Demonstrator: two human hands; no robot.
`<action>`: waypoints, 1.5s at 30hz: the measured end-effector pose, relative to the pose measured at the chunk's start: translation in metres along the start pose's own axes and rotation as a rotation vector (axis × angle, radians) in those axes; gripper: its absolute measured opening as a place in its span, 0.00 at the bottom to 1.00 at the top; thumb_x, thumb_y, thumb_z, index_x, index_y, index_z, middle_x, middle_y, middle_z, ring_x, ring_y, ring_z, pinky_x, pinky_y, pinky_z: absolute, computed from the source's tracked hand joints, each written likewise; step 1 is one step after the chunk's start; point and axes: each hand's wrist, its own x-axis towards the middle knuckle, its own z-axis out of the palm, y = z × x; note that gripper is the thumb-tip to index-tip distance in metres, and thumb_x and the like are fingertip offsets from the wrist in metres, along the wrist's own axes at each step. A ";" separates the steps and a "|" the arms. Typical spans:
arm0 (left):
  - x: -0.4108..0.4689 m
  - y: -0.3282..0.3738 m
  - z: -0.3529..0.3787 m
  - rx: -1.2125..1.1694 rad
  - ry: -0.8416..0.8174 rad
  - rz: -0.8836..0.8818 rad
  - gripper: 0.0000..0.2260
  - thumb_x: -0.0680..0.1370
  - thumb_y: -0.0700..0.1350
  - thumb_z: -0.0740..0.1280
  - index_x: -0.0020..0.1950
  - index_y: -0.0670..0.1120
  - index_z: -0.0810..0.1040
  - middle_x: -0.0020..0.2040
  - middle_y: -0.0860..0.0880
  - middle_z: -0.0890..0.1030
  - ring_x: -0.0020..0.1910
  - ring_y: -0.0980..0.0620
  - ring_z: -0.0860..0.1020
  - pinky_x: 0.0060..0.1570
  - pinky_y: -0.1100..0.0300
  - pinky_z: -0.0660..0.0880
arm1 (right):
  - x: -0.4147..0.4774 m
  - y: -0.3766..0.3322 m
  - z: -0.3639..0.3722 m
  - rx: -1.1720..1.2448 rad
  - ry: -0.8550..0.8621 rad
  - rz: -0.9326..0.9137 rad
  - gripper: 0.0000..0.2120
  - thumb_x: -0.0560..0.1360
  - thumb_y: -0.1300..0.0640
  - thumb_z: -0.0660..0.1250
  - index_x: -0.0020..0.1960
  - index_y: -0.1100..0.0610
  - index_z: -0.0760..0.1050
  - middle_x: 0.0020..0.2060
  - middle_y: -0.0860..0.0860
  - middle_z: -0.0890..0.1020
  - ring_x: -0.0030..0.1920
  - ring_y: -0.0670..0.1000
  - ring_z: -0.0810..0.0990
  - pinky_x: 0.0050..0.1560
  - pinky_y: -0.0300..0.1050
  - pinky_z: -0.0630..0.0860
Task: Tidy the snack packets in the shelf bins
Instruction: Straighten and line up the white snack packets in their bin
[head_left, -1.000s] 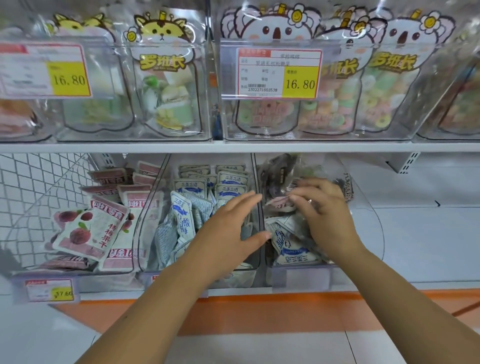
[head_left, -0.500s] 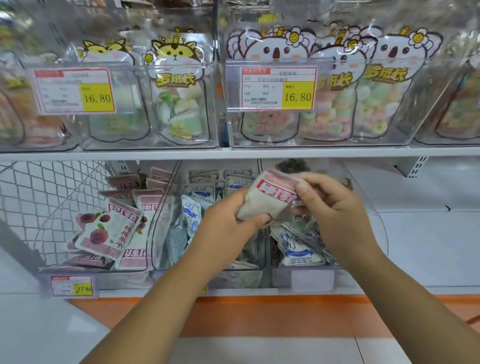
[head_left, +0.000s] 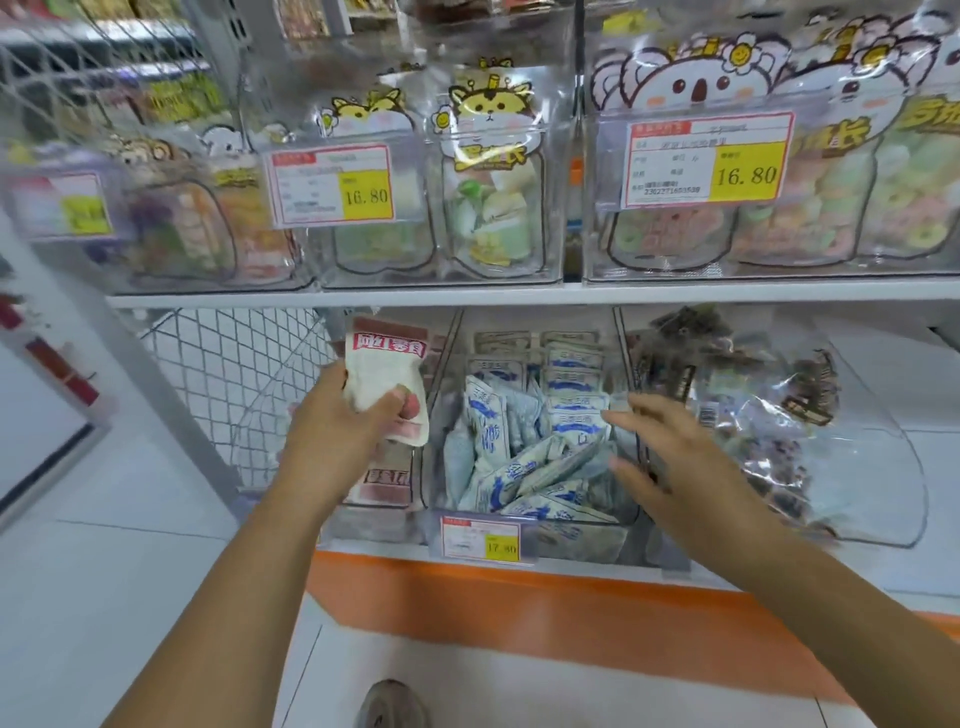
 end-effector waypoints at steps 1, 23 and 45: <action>0.001 -0.003 -0.005 -0.025 0.005 -0.024 0.08 0.77 0.45 0.68 0.55 0.49 0.75 0.41 0.53 0.84 0.34 0.60 0.82 0.30 0.58 0.78 | 0.000 -0.001 0.005 -0.020 0.011 -0.001 0.22 0.77 0.50 0.64 0.70 0.45 0.68 0.73 0.44 0.60 0.71 0.44 0.60 0.66 0.36 0.56; -0.054 0.040 0.158 0.519 -0.530 0.652 0.26 0.79 0.56 0.62 0.76 0.57 0.59 0.78 0.58 0.50 0.76 0.59 0.45 0.69 0.62 0.44 | -0.045 0.067 -0.081 -0.208 0.056 0.036 0.13 0.70 0.55 0.75 0.54 0.46 0.82 0.47 0.49 0.78 0.50 0.50 0.70 0.50 0.44 0.69; -0.046 0.029 0.161 0.548 -0.539 0.760 0.25 0.76 0.58 0.65 0.72 0.57 0.68 0.77 0.58 0.55 0.76 0.60 0.45 0.71 0.61 0.42 | -0.041 0.065 -0.075 -0.187 -0.247 0.141 0.11 0.76 0.48 0.67 0.57 0.42 0.79 0.45 0.43 0.79 0.46 0.45 0.75 0.48 0.40 0.72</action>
